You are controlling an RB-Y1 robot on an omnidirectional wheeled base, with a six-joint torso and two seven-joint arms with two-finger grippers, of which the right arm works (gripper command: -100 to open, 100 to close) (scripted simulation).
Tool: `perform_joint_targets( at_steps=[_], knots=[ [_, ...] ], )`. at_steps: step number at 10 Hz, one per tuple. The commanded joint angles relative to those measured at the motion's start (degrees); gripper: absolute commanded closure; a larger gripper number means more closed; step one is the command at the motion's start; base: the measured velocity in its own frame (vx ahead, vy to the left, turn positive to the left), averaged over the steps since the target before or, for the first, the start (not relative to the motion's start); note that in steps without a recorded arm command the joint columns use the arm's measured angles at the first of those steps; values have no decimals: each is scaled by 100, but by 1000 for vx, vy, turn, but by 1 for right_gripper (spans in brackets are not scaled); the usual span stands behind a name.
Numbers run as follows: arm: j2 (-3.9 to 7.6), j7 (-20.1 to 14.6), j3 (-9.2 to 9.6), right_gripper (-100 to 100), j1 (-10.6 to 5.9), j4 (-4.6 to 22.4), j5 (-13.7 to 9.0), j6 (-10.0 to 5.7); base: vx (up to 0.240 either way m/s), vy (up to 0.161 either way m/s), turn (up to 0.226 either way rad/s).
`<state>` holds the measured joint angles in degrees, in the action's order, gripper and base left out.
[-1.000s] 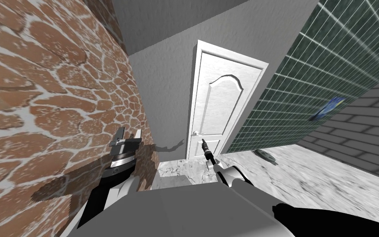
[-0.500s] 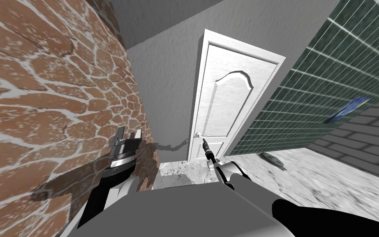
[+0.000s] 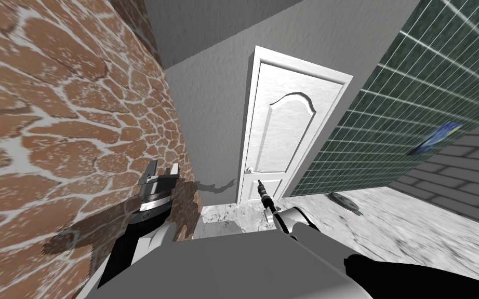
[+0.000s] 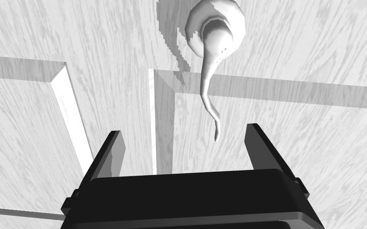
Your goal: Pull the door open
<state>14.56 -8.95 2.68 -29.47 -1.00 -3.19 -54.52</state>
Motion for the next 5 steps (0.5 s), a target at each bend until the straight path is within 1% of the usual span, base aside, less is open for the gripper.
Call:
perform_joint_targets(
  at_steps=[1, 2, 3, 4, 5],
  knots=[
    [9, 11, 3, -100, 228, -286, 3, 286, 0, 0, 0],
    [72, 2, -46, -100, 53, -268, -36, 327, 26, 5, 143],
    [144, -16, -89, -100, -56, -307, -70, 477, 67, -7, 205],
    [184, -26, -113, -100, -117, -321, -88, 560, 99, -18, 130],
    [184, -26, -113, -100, -117, -321, -88, 560, 68, -10, 25]
  ],
)
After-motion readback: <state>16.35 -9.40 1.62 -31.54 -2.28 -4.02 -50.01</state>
